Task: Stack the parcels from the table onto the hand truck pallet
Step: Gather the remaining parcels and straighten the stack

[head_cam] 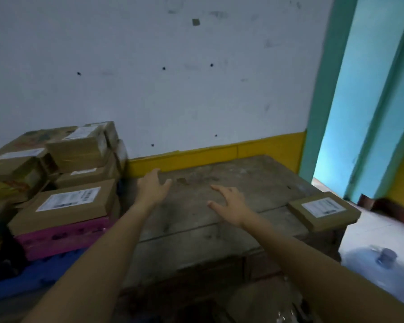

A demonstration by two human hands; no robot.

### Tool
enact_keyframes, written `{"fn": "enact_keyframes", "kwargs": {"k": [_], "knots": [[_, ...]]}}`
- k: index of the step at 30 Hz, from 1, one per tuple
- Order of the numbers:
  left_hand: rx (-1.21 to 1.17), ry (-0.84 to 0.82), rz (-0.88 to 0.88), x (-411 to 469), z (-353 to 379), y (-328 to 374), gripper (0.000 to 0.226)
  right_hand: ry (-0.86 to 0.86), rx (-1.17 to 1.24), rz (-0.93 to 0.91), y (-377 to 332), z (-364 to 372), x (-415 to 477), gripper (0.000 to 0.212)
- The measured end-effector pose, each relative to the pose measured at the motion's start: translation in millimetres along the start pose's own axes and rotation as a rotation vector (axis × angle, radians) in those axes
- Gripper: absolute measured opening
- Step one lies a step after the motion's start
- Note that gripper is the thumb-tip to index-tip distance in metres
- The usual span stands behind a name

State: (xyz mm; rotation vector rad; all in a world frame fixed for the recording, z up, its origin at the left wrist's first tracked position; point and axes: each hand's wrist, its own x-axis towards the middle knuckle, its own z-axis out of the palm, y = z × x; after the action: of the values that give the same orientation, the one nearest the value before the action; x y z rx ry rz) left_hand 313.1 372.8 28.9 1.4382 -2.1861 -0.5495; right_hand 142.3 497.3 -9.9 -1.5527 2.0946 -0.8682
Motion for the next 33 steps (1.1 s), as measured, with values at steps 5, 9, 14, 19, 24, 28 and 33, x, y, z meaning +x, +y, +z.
{"fn": "enact_keyframes", "kwargs": {"k": [5,9,14,19,24,28,33], "knots": [[-0.008,-0.112,0.031,-14.1,79.5,87.1,0.056,0.064,-0.019,0.047,79.7,-53.2,-23.7,0.056],[0.031,-0.178,0.064,-15.5,121.5,129.9,0.056,0.084,0.024,0.107,128.8,-82.2,-30.3,0.056],[0.04,-0.233,0.116,-5.7,168.6,170.4,0.055,0.126,0.026,0.203,177.3,-104.4,-27.6,0.058],[0.024,-0.294,0.15,14.4,214.4,200.0,0.055,0.169,0.036,0.275,213.3,-122.8,-19.4,0.056],[0.012,-0.359,0.185,30.7,263.3,216.5,0.055,0.185,-0.018,0.36,258.7,-135.7,-10.2,0.055],[-0.017,-0.429,0.14,33.7,309.7,227.8,0.055,0.164,-0.062,0.41,304.2,-143.3,-1.6,0.055],[-0.073,-0.526,0.046,35.1,373.7,245.2,0.054,0.121,-0.052,0.456,376.6,-161.9,16.2,0.056]]}}
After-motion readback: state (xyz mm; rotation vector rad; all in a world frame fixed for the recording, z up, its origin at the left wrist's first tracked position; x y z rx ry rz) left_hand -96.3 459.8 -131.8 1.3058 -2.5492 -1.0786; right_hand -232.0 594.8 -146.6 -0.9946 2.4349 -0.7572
